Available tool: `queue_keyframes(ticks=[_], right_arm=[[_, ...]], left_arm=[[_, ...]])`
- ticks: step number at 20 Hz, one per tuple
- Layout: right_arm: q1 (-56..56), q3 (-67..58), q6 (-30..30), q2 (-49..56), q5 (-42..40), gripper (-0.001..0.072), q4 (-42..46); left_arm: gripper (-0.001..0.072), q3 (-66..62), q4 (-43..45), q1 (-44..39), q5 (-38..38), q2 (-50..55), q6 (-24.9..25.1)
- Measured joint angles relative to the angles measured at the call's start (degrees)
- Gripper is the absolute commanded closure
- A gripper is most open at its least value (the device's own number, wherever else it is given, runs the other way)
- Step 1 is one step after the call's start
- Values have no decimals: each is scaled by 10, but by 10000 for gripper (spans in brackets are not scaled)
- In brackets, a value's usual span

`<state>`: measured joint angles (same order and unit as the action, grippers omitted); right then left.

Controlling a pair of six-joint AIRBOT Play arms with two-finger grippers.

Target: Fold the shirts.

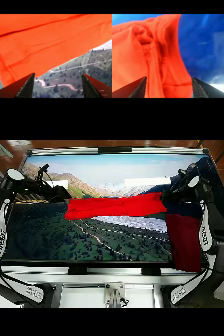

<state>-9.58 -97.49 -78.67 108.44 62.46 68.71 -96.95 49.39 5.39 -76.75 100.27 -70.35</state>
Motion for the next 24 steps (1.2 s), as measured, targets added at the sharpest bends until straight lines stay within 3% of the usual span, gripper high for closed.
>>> queue_keyframes(ticks=[2, 4, 7, 8, 9, 10, 14, 15, 16, 17, 20, 21, 24], right_arm=[[-5, 0, 1, 14, 4, 43, -26], [-7, 0, 0, 29, 7, 44, -48], [-10, -2, -14, 47, 11, 56, -77], [-10, -2, -19, 53, 9, 249, -93], [-9, -2, -20, 58, 11, 513, -107], [-9, 1, -23, 63, 15, 658, -119], [-8, 0, -16, 44, 27, 658, -156], [-8, 0, -13, 30, 26, 658, -166], [-8, 0, -11, 16, 31, 658, -172], [-8, 0, -10, -3, 38, 658, -178], [1, 0, -15, -73, 67, 658, -191], [6, 0, -18, -99, 81, 658, -193], [25, 0, -41, -176, 113, 658, -195]], left_arm=[[40, -1, -2, -5, -2, -2, 0], [108, -1, -4, -11, -2, -4, 1], [108, -1, -17, -19, -4, -5, 5], [108, -1, -19, -21, -4, -5, 8], [108, -1, -21, -22, -4, -5, 11], [108, -1, -25, -24, -3, -5, 14], [109, -1, -60, -35, 6, -6, 19], [150, -1, -72, -42, 15, -6, 20], [394, -1, -83, -52, 22, -6, 20], [547, -1, -92, -67, 37, -4, 20], [595, -1, -109, -133, 94, 9, 19], [673, -1, -111, -158, 114, 16, 14], [674, -1, -116, -230, 176, 36, -3]])
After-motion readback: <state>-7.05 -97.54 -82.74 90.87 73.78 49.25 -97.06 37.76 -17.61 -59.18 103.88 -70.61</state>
